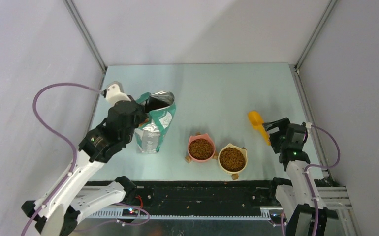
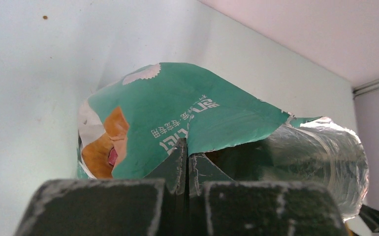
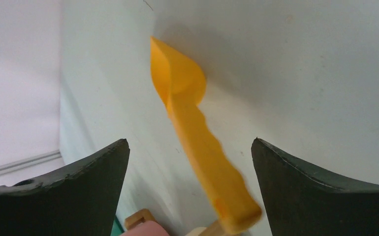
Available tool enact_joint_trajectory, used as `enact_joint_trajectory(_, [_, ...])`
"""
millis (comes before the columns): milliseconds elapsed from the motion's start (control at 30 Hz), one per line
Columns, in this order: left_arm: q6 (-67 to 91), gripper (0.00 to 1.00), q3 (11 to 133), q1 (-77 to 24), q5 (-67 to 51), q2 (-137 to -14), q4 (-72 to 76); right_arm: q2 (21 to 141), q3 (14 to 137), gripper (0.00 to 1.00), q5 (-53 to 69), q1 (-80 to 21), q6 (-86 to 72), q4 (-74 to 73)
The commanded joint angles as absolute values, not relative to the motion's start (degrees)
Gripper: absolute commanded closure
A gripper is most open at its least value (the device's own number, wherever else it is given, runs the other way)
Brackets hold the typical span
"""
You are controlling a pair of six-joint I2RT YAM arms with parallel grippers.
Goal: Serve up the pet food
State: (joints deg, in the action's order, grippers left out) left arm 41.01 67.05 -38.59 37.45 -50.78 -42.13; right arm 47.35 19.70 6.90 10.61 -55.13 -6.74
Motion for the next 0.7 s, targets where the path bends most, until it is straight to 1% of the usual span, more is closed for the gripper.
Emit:
enact_joint_trajectory(0, [47.3, 1.00, 63.7, -38.6, 39.9, -44.8, -40.0, 42.6, 20.6, 0.01, 2.6, 10.6, -52.0, -12.0])
enact_joint_trajectory(167, [47.6, 1.00, 62.2, -38.6, 39.3, -41.9, -40.4, 37.7, 24.6, 0.01, 0.6, 8.4, -45.4, -17.8])
enact_joint_trajectory(233, [47.9, 1.00, 61.7, -38.6, 39.3, -41.1, -41.0, 36.2, 26.8, 0.01, 0.1, 5.5, -41.5, -18.4])
enact_joint_trajectory(300, [48.0, 1.00, 60.5, -38.6, 38.9, -40.2, -40.5, 35.0, 28.5, 0.01, -3.3, 1.8, -38.6, -18.0])
enact_joint_trajectory(400, [47.8, 1.00, 59.3, -38.7, 38.2, -39.3, -39.6, 34.4, 29.6, 0.01, -5.6, -5.4, -34.0, -16.1])
enact_joint_trajectory(533, [47.8, 1.00, 58.8, -38.7, 38.5, -38.2, -40.1, 35.2, 32.3, 0.01, 0.2, -10.4, -27.8, -12.9])
enact_joint_trajectory(667, [47.8, 1.00, 56.1, -38.7, 38.7, -36.6, -37.5, 37.0, 35.3, 0.02, 11.7, -17.2, -21.1, -7.5])
